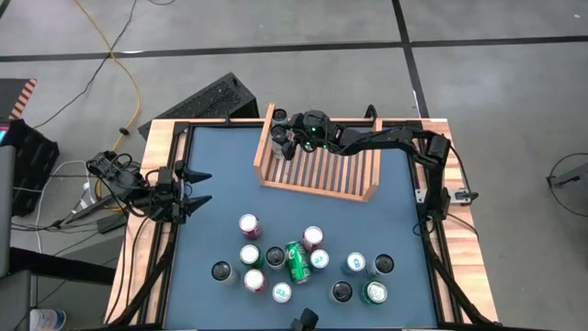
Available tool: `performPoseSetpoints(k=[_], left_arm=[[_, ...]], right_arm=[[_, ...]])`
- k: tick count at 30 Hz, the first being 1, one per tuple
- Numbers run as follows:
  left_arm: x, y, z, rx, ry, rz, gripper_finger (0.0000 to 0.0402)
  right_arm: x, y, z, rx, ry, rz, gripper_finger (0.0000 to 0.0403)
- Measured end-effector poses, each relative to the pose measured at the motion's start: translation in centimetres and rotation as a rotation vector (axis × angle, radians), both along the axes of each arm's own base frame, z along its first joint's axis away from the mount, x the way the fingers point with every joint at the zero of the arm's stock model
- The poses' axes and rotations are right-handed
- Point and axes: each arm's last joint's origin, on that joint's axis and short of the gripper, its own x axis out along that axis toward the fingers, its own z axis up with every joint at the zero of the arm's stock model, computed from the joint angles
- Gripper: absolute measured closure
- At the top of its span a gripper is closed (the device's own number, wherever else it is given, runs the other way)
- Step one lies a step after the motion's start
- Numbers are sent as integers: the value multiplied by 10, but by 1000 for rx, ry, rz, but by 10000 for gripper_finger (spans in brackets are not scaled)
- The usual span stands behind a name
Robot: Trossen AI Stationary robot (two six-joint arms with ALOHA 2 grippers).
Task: Place canned beverage on shelf
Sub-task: Put the white blue soda can on the shelf aligned with the other white blue soda can
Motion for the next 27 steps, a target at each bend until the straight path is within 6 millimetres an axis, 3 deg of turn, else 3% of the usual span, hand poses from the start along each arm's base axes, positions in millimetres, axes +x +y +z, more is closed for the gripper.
performPoseSetpoints(k=[27], left_arm=[[0,0,0,-9,-2,-1,60]], right_arm=[[1,-3,7,-22,-43,40,116]])
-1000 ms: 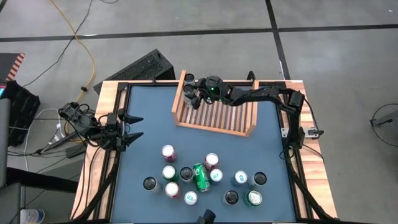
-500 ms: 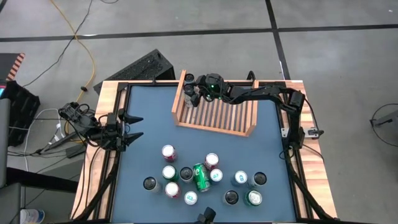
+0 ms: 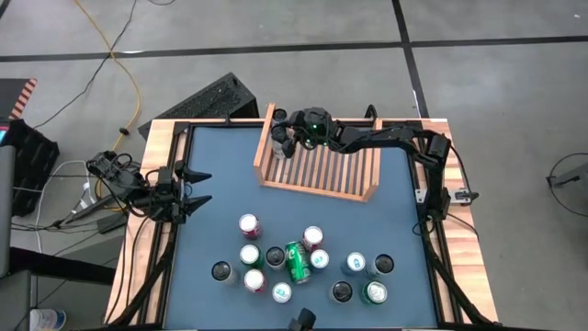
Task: Place canned beverage on shelf
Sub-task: Put the white blue soda can on the shelf aligned with the other white blue soda can
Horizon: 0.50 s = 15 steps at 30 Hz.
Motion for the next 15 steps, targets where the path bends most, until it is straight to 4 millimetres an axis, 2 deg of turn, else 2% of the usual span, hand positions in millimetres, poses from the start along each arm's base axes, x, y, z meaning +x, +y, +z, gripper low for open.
performPoseSetpoints(k=[8,15], left_arm=[[0,0,0,-9,-2,-2,60],[0,0,0,-17,-4,-2,60]], right_arm=[[2,-1,12,-22,-12,4,116],[-8,4,40,-113,40,-7,116]])
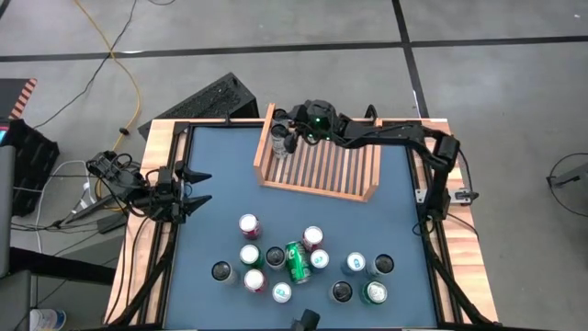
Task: Place canned beverage on shelf
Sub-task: Put the white blue soda can on the shelf aligned with the other white blue soda can
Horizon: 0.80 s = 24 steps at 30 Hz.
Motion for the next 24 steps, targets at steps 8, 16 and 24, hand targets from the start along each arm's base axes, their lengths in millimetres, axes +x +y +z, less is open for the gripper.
performPoseSetpoints(k=[8,16,24], left_arm=[[0,0,0,-2,-1,-1,60],[0,0,0,0,0,5,60],[0,0,0,-2,1,9,60]], right_arm=[[-17,26,13,-64,225,-60,129],[-12,38,-31,19,276,-43,169],[0,24,-59,32,238,-47,204]])
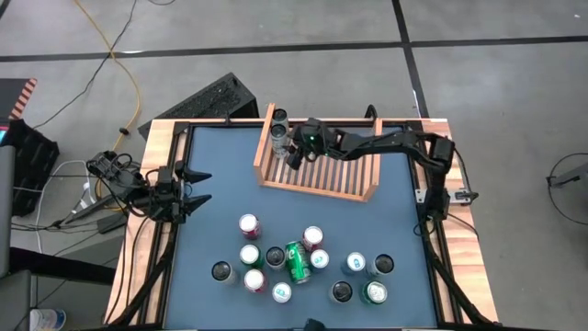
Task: Place canned beverage on shelf
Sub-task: Put the white blue soda can on the shelf aligned with the other white blue soda can
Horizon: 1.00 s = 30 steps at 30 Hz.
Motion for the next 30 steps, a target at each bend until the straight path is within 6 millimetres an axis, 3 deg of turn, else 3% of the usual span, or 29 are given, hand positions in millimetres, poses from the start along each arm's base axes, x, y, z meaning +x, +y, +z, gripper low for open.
performPoseSetpoints(k=[6,13,23,26,30], left_arm=[[0,0,0,-2,1,7,60],[0,0,0,-1,2,7,60],[0,0,0,2,5,10,60],[0,0,0,1,5,10,60],[0,0,0,1,5,9,60]], right_arm=[[2,-7,-13,30,9,6,219],[-2,-18,-12,41,-12,-22,223],[-2,-14,-11,49,-2,-6,222],[-6,-11,-2,77,1,29,223],[-17,-2,26,87,-5,54,223]])
